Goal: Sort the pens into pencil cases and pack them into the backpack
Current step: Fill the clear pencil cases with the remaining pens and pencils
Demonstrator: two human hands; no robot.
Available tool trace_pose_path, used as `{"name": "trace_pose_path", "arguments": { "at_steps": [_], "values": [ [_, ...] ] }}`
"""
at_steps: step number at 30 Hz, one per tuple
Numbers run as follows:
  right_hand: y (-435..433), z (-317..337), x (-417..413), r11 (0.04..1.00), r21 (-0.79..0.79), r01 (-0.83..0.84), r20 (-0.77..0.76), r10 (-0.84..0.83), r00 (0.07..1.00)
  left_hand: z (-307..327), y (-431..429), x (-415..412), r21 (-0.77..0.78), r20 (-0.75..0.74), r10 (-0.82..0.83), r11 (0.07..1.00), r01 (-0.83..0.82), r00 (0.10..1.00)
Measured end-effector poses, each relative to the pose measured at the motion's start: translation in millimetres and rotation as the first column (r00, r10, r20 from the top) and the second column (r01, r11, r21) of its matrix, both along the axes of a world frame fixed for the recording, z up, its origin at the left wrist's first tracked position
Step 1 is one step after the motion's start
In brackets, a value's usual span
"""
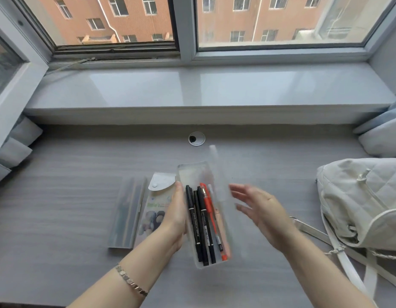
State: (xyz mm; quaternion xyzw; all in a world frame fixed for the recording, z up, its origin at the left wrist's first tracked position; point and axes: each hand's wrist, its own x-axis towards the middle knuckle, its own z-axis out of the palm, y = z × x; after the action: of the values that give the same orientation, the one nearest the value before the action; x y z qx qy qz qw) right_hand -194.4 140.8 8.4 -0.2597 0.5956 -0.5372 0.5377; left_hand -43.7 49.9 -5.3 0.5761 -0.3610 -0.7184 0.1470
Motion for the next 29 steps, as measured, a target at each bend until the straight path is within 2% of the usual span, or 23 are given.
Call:
{"name": "trace_pose_path", "arguments": {
  "at_steps": [2, 3, 4, 5, 6, 8, 10, 12, 15, 16, 17, 19, 20, 24, 29],
  "values": [
    [0, -3, 23, 0.978, -0.013, -0.209, -0.283, 0.196, 0.939, 3, 3, -3, 0.033, -0.067, -0.045, 0.998, 0.047, 0.997],
    [0, -7, 32, 0.97, -0.015, -0.244, -0.431, 0.214, 0.877, 5, 6, -5, 0.038, -0.099, -0.05, 0.998, 0.054, 0.994],
    [1, -13, 40, 0.973, -0.03, -0.23, -0.515, 0.182, 0.838, 4, 7, -5, 0.012, -0.109, -0.049, 0.999, 0.05, 0.993],
    [1, -17, 44, 0.982, -0.035, -0.185, -0.537, 0.138, 0.832, 4, 9, -3, -0.041, -0.105, -0.058, 0.998, 0.054, 0.993],
    [0, -21, 45, 0.994, -0.015, -0.104, -0.493, 0.083, 0.866, 3, 11, -1, -0.104, -0.083, -0.07, 0.993, 0.062, 0.994],
    [-2, -21, 40, 0.991, 0.125, 0.046, -0.26, -0.012, 0.966, -4, 10, 5, -0.217, -0.022, -0.115, 0.97, 0.107, 0.993],
    [-5, -22, 34, 0.975, 0.224, 0.005, -0.007, -0.004, 1.0, -5, 11, 10, -0.321, 0.027, -0.143, 0.936, 0.144, 0.989],
    [-3, -22, 30, 0.971, 0.231, -0.063, 0.107, 0.039, 0.993, -7, 11, 12, -0.368, 0.039, -0.153, 0.917, 0.157, 0.987],
    [-3, -29, 26, 0.973, 0.222, -0.058, 0.085, 0.04, 0.996, -9, 9, 11, -0.369, 0.083, -0.188, 0.906, 0.206, 0.979],
    [-4, -34, 26, 0.969, 0.241, -0.047, 0.072, 0.03, 0.997, -10, 8, 10, -0.37, 0.139, -0.2, 0.898, 0.238, 0.97],
    [-6, -39, 26, 0.965, 0.26, -0.034, 0.07, 0.016, 0.997, -12, 7, 9, -0.386, 0.24, -0.228, 0.87, 0.308, 0.944],
    [-14, -53, 28, 0.951, 0.31, 0.013, 0.03, -0.023, 0.999, -13, 2, 8, -0.415, 0.514, -0.253, 0.763, 0.496, 0.82],
    [-17, -58, 30, 0.943, 0.331, 0.041, -0.012, -0.04, 0.999, -10, 0, 7, -0.428, 0.599, -0.228, 0.719, 0.548, 0.767],
    [-37, -82, 39, 0.915, 0.385, 0.121, -0.158, -0.064, 0.985, 1, -9, 3, -0.492, 0.586, -0.176, 0.698, 0.52, 0.791],
    [-38, -82, 42, 0.896, 0.428, 0.118, -0.497, 0.124, 0.859, 2, -14, -2, -0.443, 0.615, -0.235, 0.687, 0.576, 0.753]
  ]
}}
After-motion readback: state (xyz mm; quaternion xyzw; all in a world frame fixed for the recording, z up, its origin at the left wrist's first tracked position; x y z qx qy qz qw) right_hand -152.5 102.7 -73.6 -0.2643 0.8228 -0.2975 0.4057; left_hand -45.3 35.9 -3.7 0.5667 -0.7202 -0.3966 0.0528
